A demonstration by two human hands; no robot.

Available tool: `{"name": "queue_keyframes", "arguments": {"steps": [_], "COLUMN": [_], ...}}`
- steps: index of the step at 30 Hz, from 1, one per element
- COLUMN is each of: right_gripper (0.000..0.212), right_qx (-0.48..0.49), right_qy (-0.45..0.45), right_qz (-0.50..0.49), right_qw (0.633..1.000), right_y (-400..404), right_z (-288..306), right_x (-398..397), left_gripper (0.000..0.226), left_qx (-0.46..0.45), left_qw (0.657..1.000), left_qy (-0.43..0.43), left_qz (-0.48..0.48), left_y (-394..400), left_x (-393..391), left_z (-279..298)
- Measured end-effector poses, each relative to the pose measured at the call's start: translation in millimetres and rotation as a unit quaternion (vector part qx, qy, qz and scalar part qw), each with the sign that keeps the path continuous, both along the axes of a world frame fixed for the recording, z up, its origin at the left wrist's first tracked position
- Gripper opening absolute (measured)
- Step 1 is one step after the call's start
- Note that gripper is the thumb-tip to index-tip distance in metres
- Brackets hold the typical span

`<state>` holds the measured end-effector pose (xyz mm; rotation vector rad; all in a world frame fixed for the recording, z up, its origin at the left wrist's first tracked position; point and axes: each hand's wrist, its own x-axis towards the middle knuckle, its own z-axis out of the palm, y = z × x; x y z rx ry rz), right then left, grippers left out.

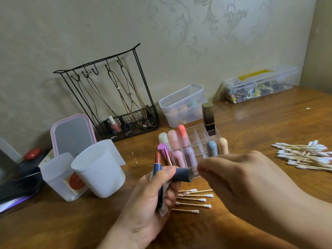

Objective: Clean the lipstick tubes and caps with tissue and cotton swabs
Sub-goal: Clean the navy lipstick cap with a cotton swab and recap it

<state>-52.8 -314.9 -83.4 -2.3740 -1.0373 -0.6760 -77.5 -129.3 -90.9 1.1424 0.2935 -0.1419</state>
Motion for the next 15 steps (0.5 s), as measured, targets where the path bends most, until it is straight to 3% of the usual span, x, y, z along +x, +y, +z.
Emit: {"name": "queue_keyframes", "arguments": {"steps": [1,3,5,7,11,15], "right_gripper": [0.019,0.013,0.007,0.01,0.013,0.01], "right_qx": [-0.018,-0.023,0.03,0.063,0.014,0.077], "right_qy": [0.012,0.049,0.088,0.09,0.133,0.126], "right_qz": [-0.002,0.032,0.065,0.04,0.038,0.02], "right_qw": [1.0,0.998,0.994,0.993,0.99,0.989], "right_y": [1.7,3.4,0.8,0.0,3.9,2.0], "right_z": [-0.2,-1.0,-0.1,1.5,-1.6,-1.5], "right_x": [-1.9,-5.4,-4.9,-3.8,-4.7,-1.4], "left_gripper": [0.043,0.041,0.041,0.037,0.037,0.027], "left_qx": [0.007,0.027,0.049,0.054,0.063,0.068], "left_qw": [1.0,0.999,0.998,0.998,0.997,0.996], "left_qy": [-0.005,-0.016,-0.027,-0.033,-0.039,-0.046], "left_qz": [0.005,0.009,0.007,0.013,0.018,0.032], "left_y": [0.7,0.8,-0.5,-0.7,-1.2,-1.7], "left_x": [0.3,0.1,-1.1,-1.9,-1.6,-0.9], "left_z": [0.9,2.3,3.3,3.7,3.4,5.0]}}
